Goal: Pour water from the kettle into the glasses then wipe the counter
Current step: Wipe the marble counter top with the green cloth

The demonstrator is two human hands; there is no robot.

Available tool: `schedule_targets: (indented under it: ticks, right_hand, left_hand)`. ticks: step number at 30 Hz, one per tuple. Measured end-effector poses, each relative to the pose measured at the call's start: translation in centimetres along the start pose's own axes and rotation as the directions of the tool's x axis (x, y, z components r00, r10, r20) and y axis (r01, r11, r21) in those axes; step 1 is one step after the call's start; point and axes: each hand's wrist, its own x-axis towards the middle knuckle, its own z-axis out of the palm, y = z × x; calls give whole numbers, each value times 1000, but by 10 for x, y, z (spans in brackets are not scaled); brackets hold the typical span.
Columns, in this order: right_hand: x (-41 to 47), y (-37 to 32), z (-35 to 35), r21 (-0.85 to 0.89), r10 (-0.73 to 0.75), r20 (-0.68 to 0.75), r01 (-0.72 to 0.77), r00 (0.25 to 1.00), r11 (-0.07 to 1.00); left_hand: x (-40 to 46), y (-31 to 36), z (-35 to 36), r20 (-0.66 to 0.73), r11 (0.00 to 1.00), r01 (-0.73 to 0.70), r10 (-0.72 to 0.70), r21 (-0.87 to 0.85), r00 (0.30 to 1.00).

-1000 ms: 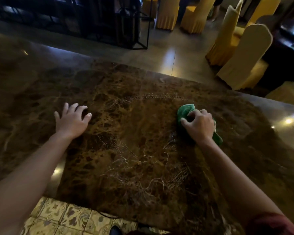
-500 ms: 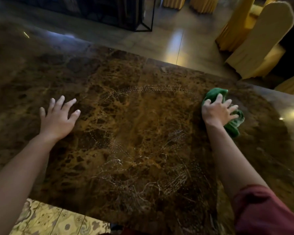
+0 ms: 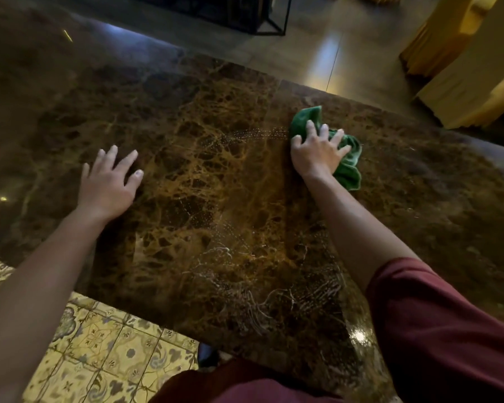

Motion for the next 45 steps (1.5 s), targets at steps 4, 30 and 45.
schedule_targets:
  ticks: [4, 30, 45]
  right_hand:
    - [-26, -44, 15, -2, -136, 35, 136, 990, 991]
    - [-221, -18, -2, 351, -531, -60, 516, 845, 781]
    - [11, 93, -55, 37, 210, -298, -209, 931, 977]
  left_hand:
    - [1, 0, -3, 60, 999, 0, 2, -35, 998]
    - [-1, 33, -14, 37, 998, -49, 48, 40, 998]
    - [21, 63, -3, 279, 996, -73, 54, 56, 959]
